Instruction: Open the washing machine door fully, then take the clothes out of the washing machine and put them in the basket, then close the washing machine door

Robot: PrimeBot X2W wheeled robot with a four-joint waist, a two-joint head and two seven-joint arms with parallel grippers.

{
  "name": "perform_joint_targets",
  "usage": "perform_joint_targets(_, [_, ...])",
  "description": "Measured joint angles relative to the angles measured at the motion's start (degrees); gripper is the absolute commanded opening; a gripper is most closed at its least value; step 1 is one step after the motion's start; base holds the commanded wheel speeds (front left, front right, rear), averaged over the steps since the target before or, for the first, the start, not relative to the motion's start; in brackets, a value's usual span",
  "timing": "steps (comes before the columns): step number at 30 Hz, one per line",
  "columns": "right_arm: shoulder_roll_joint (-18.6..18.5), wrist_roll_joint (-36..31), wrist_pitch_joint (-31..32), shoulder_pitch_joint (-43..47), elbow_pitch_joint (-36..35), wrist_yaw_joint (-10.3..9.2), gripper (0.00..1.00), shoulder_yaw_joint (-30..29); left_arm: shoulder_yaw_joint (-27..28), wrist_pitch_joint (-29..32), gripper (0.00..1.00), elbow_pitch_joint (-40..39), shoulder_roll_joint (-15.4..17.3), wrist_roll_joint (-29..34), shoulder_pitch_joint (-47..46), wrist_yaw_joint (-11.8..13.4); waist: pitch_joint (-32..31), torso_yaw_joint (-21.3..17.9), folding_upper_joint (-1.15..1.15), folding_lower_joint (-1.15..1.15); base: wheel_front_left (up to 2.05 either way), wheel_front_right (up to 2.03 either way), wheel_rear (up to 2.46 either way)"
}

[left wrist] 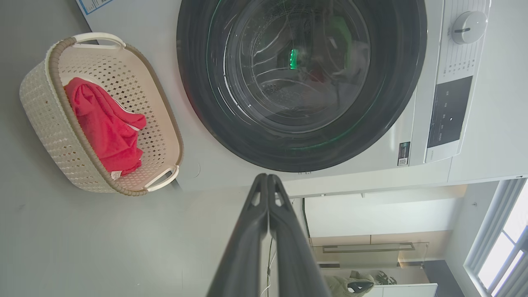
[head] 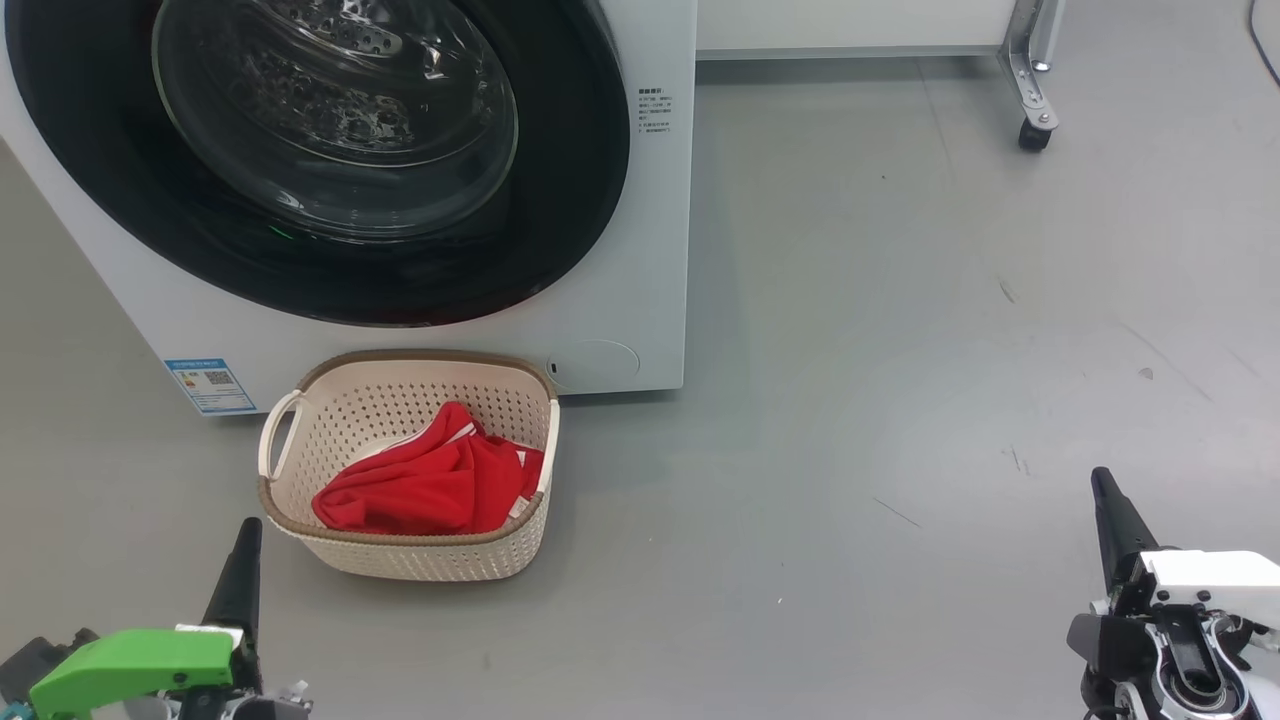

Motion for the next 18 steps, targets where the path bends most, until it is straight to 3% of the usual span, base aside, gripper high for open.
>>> perform_joint_targets(4, [0.36, 2.24, 0.6, -0.29, 0.54, 0.47, 0.0, -0.54, 0.33, 0.54, 0.0, 0.13, 0.08, -2.57, -0.06, 0.0, 0.01, -0.2, 0.0, 0.0, 0.0, 0.0, 0.0])
perform_joint_targets(18, [0.38, 2.53, 0.67, -0.8, 0.75, 0.48, 0.0, -0.76, 0.51, 0.57, 0.0, 0.46, 0.12, -2.59, -0.34, 0.0, -0.01, -0.2, 0.0, 0.0, 0.0, 0.0, 0.0])
